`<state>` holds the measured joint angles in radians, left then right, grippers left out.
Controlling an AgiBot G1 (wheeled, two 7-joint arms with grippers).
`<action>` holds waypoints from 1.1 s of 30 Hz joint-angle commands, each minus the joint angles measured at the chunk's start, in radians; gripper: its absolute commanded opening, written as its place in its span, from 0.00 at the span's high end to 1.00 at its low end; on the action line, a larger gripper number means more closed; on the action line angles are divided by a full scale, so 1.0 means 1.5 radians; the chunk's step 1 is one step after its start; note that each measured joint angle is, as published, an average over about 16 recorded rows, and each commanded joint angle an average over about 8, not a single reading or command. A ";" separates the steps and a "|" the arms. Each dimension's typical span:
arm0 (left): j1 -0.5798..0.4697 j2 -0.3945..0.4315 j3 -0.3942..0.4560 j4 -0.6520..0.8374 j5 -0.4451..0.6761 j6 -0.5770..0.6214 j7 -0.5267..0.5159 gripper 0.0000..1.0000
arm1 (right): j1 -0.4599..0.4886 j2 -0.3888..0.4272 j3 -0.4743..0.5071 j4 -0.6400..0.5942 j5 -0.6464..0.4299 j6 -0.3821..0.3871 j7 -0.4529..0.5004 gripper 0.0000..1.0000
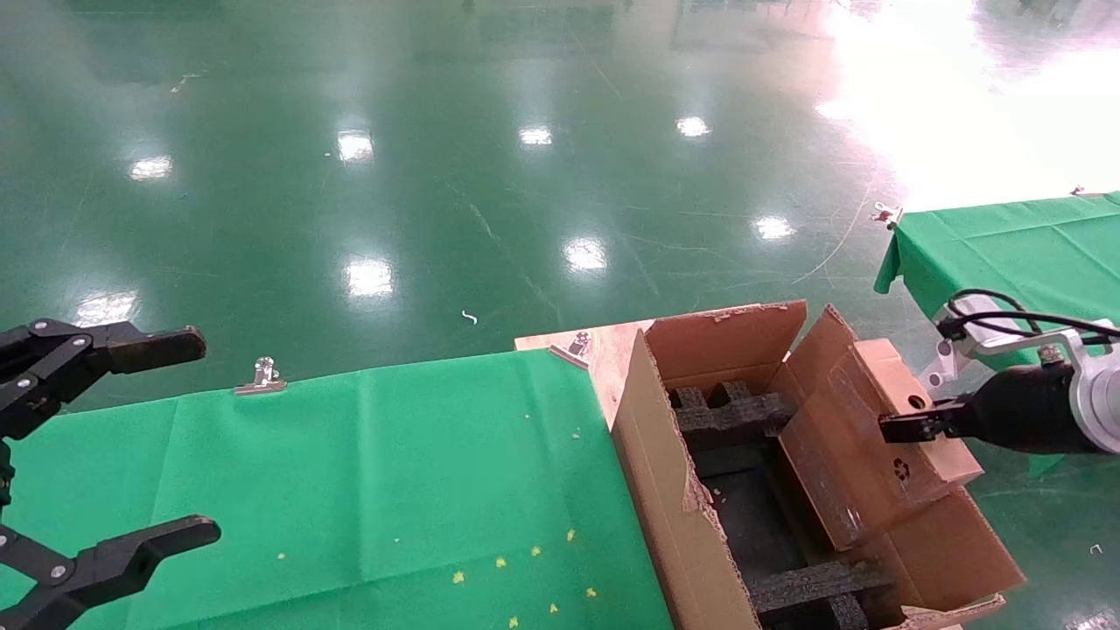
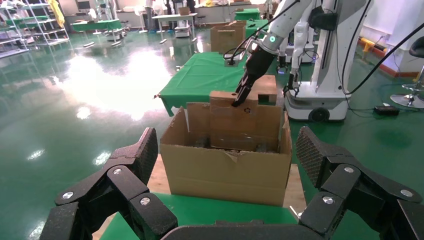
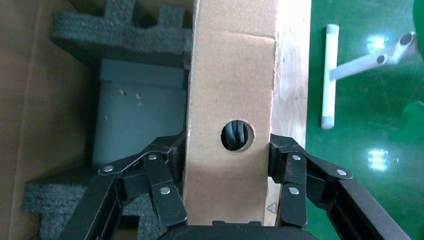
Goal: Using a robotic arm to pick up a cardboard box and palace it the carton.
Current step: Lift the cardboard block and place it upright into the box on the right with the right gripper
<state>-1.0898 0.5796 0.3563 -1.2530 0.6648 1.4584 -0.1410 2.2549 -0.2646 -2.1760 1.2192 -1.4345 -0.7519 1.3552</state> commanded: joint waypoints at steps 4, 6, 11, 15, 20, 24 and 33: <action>0.000 0.000 0.000 0.000 0.000 0.000 0.000 0.00 | -0.006 -0.003 -0.013 0.019 -0.033 0.005 0.046 1.00; 0.000 0.000 0.000 0.000 0.000 0.000 0.000 0.00 | -0.012 -0.006 -0.017 0.023 -0.040 0.010 0.060 1.00; 0.000 0.000 0.000 0.000 0.000 0.000 0.000 0.00 | -0.031 -0.021 -0.026 0.026 -0.052 0.030 0.090 1.00; 0.000 0.000 0.000 0.000 0.000 0.000 0.000 0.00 | -0.051 -0.038 -0.031 0.022 -0.054 0.049 0.106 1.00; 0.000 0.000 0.000 0.000 0.000 0.000 0.000 0.00 | -0.078 -0.061 -0.038 0.008 -0.054 0.071 0.118 1.00; 0.000 0.000 0.000 0.000 0.000 0.000 0.000 0.00 | -0.103 -0.081 -0.043 -0.008 -0.051 0.089 0.125 1.00; 0.000 0.000 0.000 0.000 0.000 0.000 0.000 0.00 | -0.155 -0.126 -0.047 -0.054 -0.036 0.123 0.132 1.00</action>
<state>-1.0898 0.5795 0.3565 -1.2530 0.6646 1.4583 -0.1409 2.0280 -0.4514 -2.2448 1.1407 -1.4863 -0.5732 1.5541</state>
